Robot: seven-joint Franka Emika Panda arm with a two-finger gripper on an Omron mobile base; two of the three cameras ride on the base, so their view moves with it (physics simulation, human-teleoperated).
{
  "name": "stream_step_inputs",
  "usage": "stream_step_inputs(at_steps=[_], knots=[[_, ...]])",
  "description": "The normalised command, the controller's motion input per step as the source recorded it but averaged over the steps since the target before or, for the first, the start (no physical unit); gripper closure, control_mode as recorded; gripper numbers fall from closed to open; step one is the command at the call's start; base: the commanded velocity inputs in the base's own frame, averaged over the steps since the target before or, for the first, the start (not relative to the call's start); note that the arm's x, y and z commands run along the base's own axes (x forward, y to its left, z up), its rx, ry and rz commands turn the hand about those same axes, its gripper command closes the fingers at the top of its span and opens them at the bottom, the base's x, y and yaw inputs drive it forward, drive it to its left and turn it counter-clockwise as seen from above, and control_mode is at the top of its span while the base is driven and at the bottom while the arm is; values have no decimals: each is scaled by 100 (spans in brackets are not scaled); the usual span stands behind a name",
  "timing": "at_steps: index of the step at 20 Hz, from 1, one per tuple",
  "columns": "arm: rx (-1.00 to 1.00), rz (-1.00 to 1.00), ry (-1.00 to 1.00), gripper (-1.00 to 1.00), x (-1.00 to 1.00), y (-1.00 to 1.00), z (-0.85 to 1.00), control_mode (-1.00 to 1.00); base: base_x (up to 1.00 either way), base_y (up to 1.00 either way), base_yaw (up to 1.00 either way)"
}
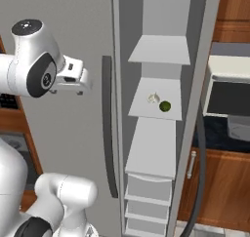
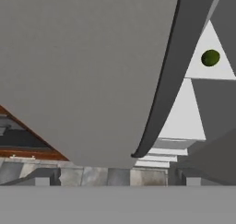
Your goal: Take the garlic and lime out of the freezer and place them in the tupperware container on the counter. Then put the tupperware containing the vegetables back in the freezer.
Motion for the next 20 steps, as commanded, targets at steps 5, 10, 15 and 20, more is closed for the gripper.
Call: stream_step_inputs(at_steps=[5, 10, 15, 20], knots=[[0, 0, 0, -100, 0, 0, 0, 100, -12, -47, -13], [0, 0, 0, -100, 0, 0, 0, 100, 0, -89, -5], [0, 0, 0, -100, 0, 0, 0, 100, 2, -37, -2], [0, 0, 0, -100, 0, 0, 0, 100, 0, 0, 0]])
